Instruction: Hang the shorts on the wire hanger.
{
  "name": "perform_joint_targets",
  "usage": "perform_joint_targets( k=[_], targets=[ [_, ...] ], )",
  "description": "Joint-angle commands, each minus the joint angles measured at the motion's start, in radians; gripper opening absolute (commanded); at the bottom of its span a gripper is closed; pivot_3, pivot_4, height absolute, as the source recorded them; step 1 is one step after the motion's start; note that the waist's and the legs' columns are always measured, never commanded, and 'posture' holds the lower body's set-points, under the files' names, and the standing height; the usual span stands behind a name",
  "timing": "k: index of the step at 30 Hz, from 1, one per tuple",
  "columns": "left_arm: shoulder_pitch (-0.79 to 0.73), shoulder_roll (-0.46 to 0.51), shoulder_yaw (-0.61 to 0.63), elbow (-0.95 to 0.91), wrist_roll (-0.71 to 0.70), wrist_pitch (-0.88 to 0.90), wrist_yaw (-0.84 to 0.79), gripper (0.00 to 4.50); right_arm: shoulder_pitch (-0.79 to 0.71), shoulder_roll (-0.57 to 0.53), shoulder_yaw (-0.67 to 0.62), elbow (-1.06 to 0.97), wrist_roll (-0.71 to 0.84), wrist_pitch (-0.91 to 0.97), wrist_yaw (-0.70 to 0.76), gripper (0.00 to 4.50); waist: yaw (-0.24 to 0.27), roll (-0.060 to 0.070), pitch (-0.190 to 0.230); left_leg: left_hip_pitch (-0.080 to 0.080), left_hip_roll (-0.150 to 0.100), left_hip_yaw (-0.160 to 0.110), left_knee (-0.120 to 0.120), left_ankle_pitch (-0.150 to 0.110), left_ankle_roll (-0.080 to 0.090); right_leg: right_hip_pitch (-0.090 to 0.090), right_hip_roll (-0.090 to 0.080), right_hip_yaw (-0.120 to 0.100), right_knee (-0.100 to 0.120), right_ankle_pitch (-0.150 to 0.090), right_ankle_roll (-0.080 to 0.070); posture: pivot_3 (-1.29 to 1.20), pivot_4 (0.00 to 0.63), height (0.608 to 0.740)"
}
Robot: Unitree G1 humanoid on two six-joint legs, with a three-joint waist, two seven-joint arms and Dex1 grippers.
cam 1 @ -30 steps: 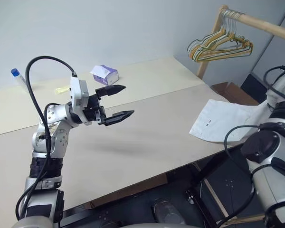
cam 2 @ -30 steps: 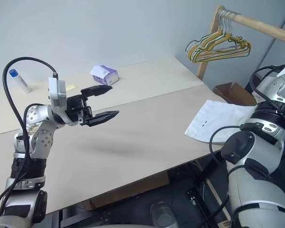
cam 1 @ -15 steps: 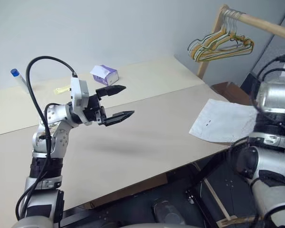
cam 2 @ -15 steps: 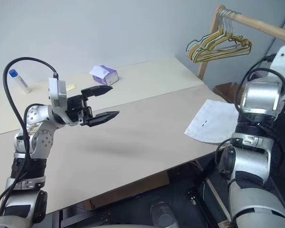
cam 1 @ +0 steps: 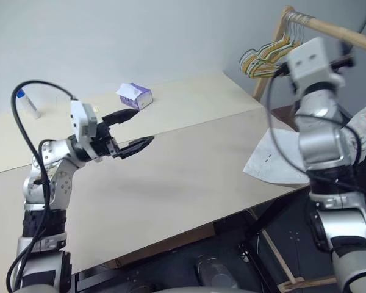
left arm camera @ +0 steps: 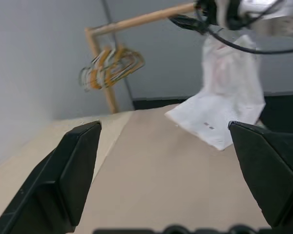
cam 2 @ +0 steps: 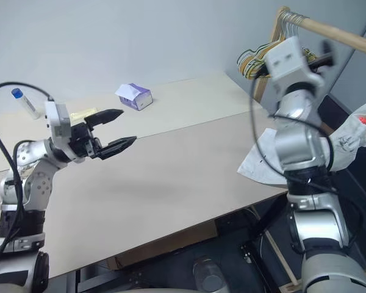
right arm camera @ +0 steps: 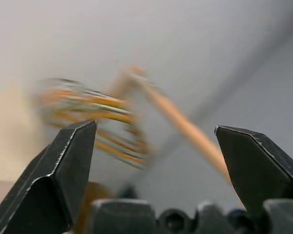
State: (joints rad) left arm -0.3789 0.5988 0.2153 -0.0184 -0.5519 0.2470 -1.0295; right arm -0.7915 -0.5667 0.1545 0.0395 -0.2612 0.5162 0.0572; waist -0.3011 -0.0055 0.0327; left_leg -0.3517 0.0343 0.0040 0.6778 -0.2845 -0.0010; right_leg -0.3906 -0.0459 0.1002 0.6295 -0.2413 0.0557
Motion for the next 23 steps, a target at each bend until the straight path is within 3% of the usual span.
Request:
perform_joint_targets(
  k=[1,9,17,23],
  targets=[
    [0.038,0.026,0.058,-0.083,-0.015,0.012,0.053,4.50,0.016,-0.010,0.030,-0.082,0.046,-0.090,0.165,4.48,0.021,-0.002,0.001,0.000,0.000,0.000,0.000,0.000,0.000,0.000,0.000,0.000,0.000,0.000,-0.001,-0.09,0.000,0.740],
    [0.261,0.045,0.124,-0.269,-0.024,0.069,0.136,4.50,0.141,-0.033,0.156,-0.164,0.110,-0.252,0.514,4.48,0.125,-0.003,0.002,-0.002,0.000,-0.001,0.000,0.000,0.000,-0.005,0.000,-0.003,0.000,0.004,-0.007,0.02,0.000,0.740],
    [0.357,0.015,0.108,-0.339,-0.012,0.055,0.191,4.50,0.162,-0.017,0.197,-0.116,0.057,-0.300,0.583,4.48,0.247,-0.008,0.003,-0.001,0.000,0.007,0.001,0.000,0.000,-0.007,0.000,-0.005,0.001,0.004,-0.010,0.09,0.000,0.740],
    [0.359,0.018,0.090,-0.333,-0.015,0.059,0.187,4.50,0.175,-0.005,0.197,-0.107,0.024,-0.311,0.588,4.48,0.287,-0.009,0.003,-0.004,0.001,0.010,0.001,0.000,0.000,-0.011,0.000,-0.005,0.002,0.004,-0.012,0.09,0.000,0.740]
  ],
)
